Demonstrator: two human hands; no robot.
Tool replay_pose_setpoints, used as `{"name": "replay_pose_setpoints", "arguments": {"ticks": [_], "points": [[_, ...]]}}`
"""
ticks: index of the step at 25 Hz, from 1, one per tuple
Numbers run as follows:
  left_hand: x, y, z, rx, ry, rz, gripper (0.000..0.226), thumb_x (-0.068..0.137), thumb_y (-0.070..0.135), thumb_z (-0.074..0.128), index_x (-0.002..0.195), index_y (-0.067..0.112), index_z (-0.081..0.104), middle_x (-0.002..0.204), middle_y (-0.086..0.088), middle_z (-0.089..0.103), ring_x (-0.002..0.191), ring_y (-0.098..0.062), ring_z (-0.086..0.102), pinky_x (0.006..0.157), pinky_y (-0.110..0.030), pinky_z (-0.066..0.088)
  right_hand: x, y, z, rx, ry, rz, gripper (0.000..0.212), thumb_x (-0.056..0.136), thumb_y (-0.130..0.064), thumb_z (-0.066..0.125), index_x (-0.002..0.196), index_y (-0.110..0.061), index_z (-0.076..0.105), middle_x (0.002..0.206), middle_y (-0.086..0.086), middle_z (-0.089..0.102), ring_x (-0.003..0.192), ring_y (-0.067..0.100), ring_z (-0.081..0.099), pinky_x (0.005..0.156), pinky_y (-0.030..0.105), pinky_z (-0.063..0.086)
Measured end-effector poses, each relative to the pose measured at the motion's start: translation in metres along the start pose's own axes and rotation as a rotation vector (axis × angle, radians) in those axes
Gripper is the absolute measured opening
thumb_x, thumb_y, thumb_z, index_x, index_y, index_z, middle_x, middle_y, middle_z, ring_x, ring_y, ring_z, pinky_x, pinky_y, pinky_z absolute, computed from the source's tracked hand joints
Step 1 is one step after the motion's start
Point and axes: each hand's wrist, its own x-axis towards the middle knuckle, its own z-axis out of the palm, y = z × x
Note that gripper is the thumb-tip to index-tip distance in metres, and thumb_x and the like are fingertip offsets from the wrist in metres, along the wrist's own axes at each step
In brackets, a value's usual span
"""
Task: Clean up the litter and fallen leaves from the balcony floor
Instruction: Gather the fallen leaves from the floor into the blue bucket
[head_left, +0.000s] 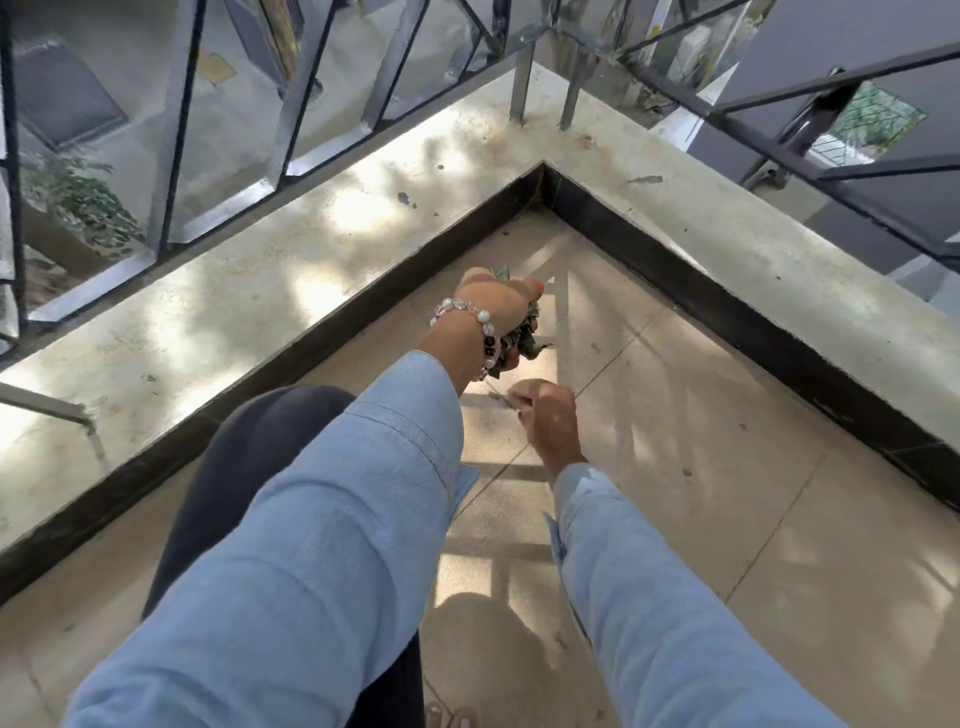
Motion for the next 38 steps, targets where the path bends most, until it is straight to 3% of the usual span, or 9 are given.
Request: {"name": "replay_pose_setpoints", "arguments": {"ticks": [4,8,13,15,18,24,30,34,38], "points": [[0.002,0.002,0.008,-0.049,0.015,-0.016,0.034,0.095,0.029,0.059,0.076,0.009,0.040,0.069,-0.010,0.051,0.055,-0.021,0.050,0.048,-0.029,0.045,0.000,-0.003,0.028,-0.376,-0.419,-0.138,0.032,0.095,-0.003,0.045,0.124,-0.001,0.057,0.126,0.016,0.058,0.115,0.028,0.055,0.102,0.032,0.042],[0.006,0.000,0.017,-0.118,0.009,-0.009,0.031,0.095,0.027,0.058,0.078,0.005,0.046,0.062,-0.010,0.054,0.047,-0.021,0.050,0.044,-0.024,0.042,-0.034,0.001,0.012,-0.148,-0.254,0.033,0.019,0.091,-0.002,0.047,0.090,-0.002,0.066,0.098,0.010,0.061,0.084,0.016,0.058,0.073,0.018,0.043],[0.009,-0.002,0.058,-0.266,-0.097,-0.023,0.025,0.094,0.024,0.055,0.083,0.002,0.054,0.039,-0.007,0.054,0.044,-0.020,0.047,0.046,-0.022,0.037,-0.049,-0.005,-0.065,1.294,0.261,0.706,0.019,0.084,0.012,0.058,0.088,-0.004,0.068,0.078,0.007,0.068,0.071,0.015,0.063,0.073,0.022,0.054],[0.008,-0.002,0.084,-0.403,-0.138,-0.035,0.021,0.094,0.023,0.055,0.092,0.003,0.057,0.043,-0.006,0.054,0.036,-0.019,0.047,0.044,-0.020,0.036,-0.054,-0.017,-0.102,1.824,0.397,0.666,0.022,0.090,0.013,0.046,0.092,-0.002,0.063,0.075,0.009,0.064,0.068,0.015,0.061,0.073,0.023,0.053],[-0.004,0.000,0.136,-0.549,-0.186,-0.008,0.022,0.094,0.024,0.057,0.090,0.004,0.061,0.057,-0.007,0.056,0.042,-0.021,0.053,0.045,-0.022,0.040,-0.052,-0.036,-0.150,2.106,0.624,0.531,0.025,0.091,0.006,0.038,0.092,-0.005,0.061,0.077,0.011,0.060,0.075,0.020,0.056,0.081,0.027,0.047],[-0.054,-0.005,0.252,-0.346,-0.305,0.294,0.024,0.091,0.026,0.060,0.071,0.018,0.071,0.077,-0.010,0.068,0.077,-0.030,0.066,0.080,-0.042,0.055,-0.087,-0.021,-0.239,2.041,1.003,0.312,0.027,0.094,-0.010,0.036,0.094,-0.007,0.063,0.089,0.010,0.067,0.082,0.022,0.066,0.078,0.028,0.054],[-0.091,-0.003,0.370,-0.100,-0.478,0.415,0.022,0.092,0.028,0.058,0.085,0.012,0.072,0.085,-0.007,0.073,0.083,-0.024,0.068,0.086,-0.046,0.056,-0.129,0.045,-0.327,1.858,1.224,0.425,0.027,0.095,-0.022,0.047,0.101,-0.007,0.068,0.100,0.011,0.070,0.094,0.024,0.065,0.090,0.033,0.050],[-0.155,0.048,0.450,0.056,-0.661,0.526,0.018,0.095,0.022,0.056,0.083,0.019,0.069,0.078,0.002,0.070,0.074,-0.013,0.064,0.076,-0.033,0.056,-0.151,0.068,-0.434,1.662,1.506,0.499,0.018,0.089,-0.011,0.058,0.079,-0.007,0.073,0.076,0.003,0.072,0.073,0.014,0.066,0.070,0.024,0.053],[-0.236,0.095,0.520,0.153,-0.831,0.560,0.021,0.099,0.012,0.049,0.097,0.018,0.069,0.091,0.003,0.071,0.084,-0.008,0.066,0.075,-0.017,0.052,-0.191,0.086,-0.533,1.496,1.674,0.411,0.023,0.095,-0.001,0.048,0.103,-0.006,0.069,0.088,-0.003,0.073,0.083,0.005,0.067,0.076,0.016,0.052]]}}
